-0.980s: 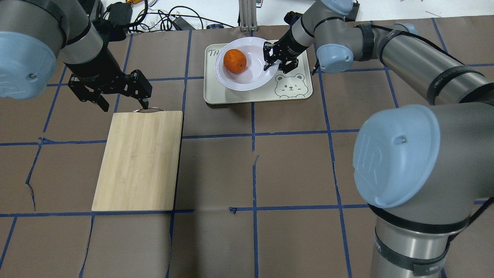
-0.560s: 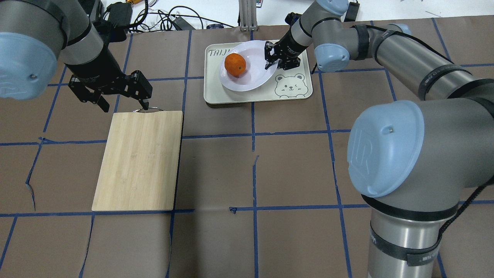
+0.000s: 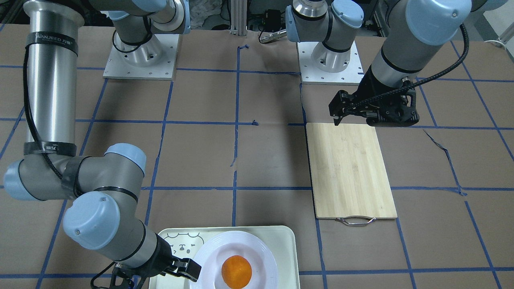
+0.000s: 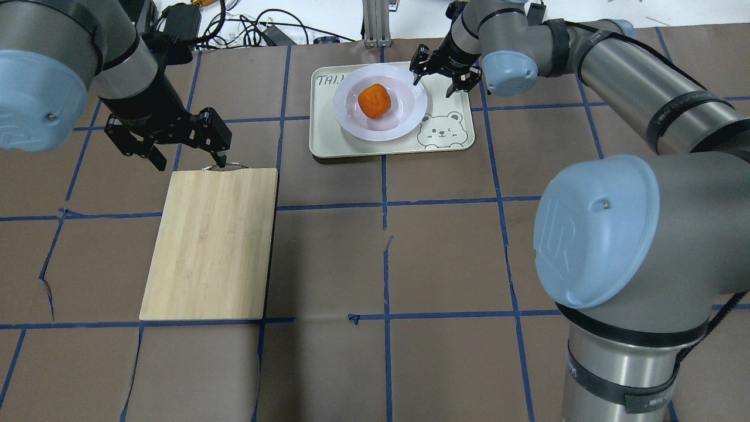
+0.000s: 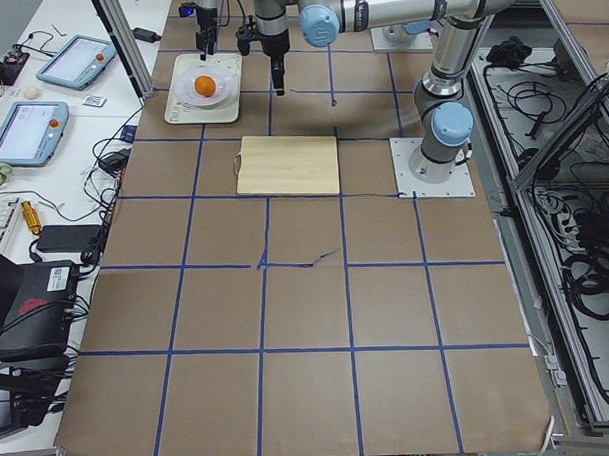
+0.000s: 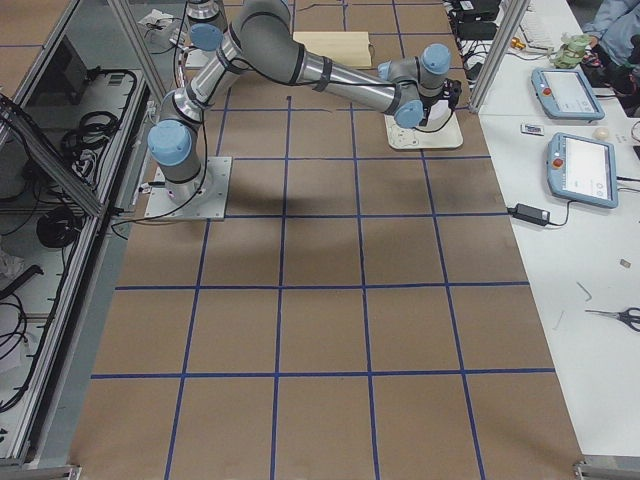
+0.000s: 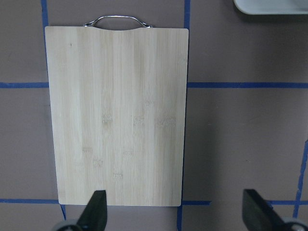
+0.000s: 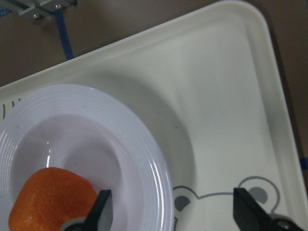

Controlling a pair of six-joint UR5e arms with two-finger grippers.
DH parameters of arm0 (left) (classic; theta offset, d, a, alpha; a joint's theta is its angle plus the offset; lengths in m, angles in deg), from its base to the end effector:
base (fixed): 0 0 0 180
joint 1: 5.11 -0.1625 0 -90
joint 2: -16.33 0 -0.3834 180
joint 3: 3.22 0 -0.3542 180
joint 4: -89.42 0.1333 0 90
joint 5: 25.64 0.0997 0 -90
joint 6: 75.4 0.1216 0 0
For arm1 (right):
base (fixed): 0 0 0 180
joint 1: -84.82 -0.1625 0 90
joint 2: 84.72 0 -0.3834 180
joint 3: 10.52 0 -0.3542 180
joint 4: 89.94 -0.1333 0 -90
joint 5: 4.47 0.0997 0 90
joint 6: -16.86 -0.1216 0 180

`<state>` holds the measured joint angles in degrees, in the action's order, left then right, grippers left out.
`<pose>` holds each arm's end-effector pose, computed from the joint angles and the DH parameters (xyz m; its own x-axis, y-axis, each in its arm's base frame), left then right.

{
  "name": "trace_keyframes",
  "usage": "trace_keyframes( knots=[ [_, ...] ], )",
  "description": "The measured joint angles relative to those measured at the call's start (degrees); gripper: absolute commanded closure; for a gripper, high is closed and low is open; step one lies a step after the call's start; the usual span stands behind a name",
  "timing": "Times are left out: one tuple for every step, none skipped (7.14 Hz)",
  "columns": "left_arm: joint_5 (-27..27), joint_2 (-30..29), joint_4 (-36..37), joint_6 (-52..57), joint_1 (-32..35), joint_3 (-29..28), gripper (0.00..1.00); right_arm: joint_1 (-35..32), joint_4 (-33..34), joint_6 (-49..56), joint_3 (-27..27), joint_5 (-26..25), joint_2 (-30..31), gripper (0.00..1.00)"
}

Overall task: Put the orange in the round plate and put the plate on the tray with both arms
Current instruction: 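Release the plate rim and raise the right gripper away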

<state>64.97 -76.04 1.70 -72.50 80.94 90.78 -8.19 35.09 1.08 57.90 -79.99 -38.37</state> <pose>-0.1001 -0.4666 0.3779 -0.9998 -0.0177 -0.0070 -0.0181 0.9973 0.0718 0.2011 -0.7069 0.2145 -0.9415 0.1618 -0.2955 0.2129 0.9656 -0.1496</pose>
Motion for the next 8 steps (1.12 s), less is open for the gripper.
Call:
trace_keyframes(
  knots=[
    [0.0,0.0,0.0,0.0,0.0,0.0,0.00,0.0,-2.5,4.0,0.0,-4.7,2.5,0.00],
    [0.0,0.0,0.0,0.0,0.0,0.0,0.00,0.0,-8.4,6.7,0.3,-8.4,6.6,0.00],
    [0.0,0.0,0.0,0.0,0.0,0.0,0.00,-0.1,-16.6,8.9,0.8,-10.5,12.2,0.00],
    [0.0,0.0,0.0,0.0,0.0,-0.1,0.00,-0.3,-24.7,10.9,1.6,-12.1,18.3,0.00],
    [0.0,0.1,0.0,0.0,0.0,-0.1,0.00,-0.5,-30.4,12.2,3.6,-13.4,24.7,0.00],
    [0.0,0.1,0.0,-0.1,0.0,-0.1,0.00,-0.7,-33.4,12.8,7.7,-13.9,31.4,0.00],
    [0.0,0.1,0.0,-0.1,0.0,-0.1,0.00,-0.8,-33.9,13.1,13.1,-14.1,37.2,0.00],
    [0.0,0.1,0.0,0.0,0.0,-0.1,0.00,-0.8,-32.4,13.5,17.7,-14.2,40.8,0.00]
  ],
)
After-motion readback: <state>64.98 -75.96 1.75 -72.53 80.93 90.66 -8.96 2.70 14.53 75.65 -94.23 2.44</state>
